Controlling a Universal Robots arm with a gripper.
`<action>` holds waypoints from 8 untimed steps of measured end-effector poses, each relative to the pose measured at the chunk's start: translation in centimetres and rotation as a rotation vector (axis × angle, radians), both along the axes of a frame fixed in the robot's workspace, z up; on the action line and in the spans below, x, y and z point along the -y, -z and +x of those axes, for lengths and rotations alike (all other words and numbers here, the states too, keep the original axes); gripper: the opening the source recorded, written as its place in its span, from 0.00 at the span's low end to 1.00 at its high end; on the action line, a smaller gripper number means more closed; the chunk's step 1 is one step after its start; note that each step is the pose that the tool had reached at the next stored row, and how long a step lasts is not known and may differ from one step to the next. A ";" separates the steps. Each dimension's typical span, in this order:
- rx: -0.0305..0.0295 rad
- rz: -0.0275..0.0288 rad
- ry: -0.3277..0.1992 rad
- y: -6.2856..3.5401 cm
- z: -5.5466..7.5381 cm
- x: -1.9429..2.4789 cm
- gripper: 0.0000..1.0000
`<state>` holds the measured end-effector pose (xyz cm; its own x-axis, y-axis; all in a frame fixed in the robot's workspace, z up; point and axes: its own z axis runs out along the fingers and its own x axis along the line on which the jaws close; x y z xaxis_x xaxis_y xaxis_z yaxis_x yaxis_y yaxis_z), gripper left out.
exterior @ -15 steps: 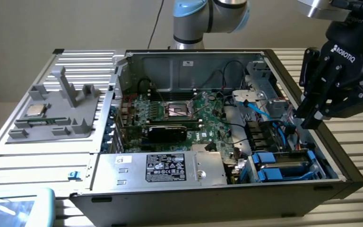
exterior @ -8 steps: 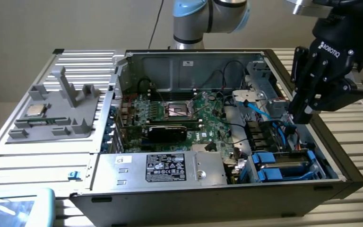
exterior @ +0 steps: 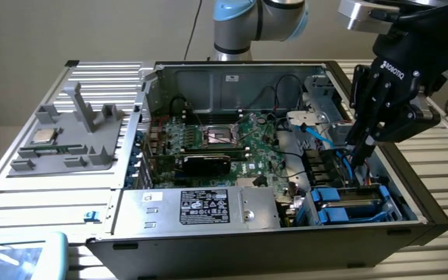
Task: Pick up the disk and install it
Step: 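Insert the first disk wire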
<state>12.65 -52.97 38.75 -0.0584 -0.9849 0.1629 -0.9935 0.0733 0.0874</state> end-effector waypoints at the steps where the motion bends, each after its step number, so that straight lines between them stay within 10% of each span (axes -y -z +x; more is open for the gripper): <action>1: 0.0005 -0.0016 0.000 0.13 0.0 0.00 0.31; 4: 0.0016 -0.0091 0.001 0.43 -0.2 -0.17 0.31; 8: 0.0018 -0.0323 0.001 0.75 -0.2 -0.57 0.31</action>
<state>12.45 -52.40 38.00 -0.0594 -0.9791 0.1945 -0.9936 0.0768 0.0832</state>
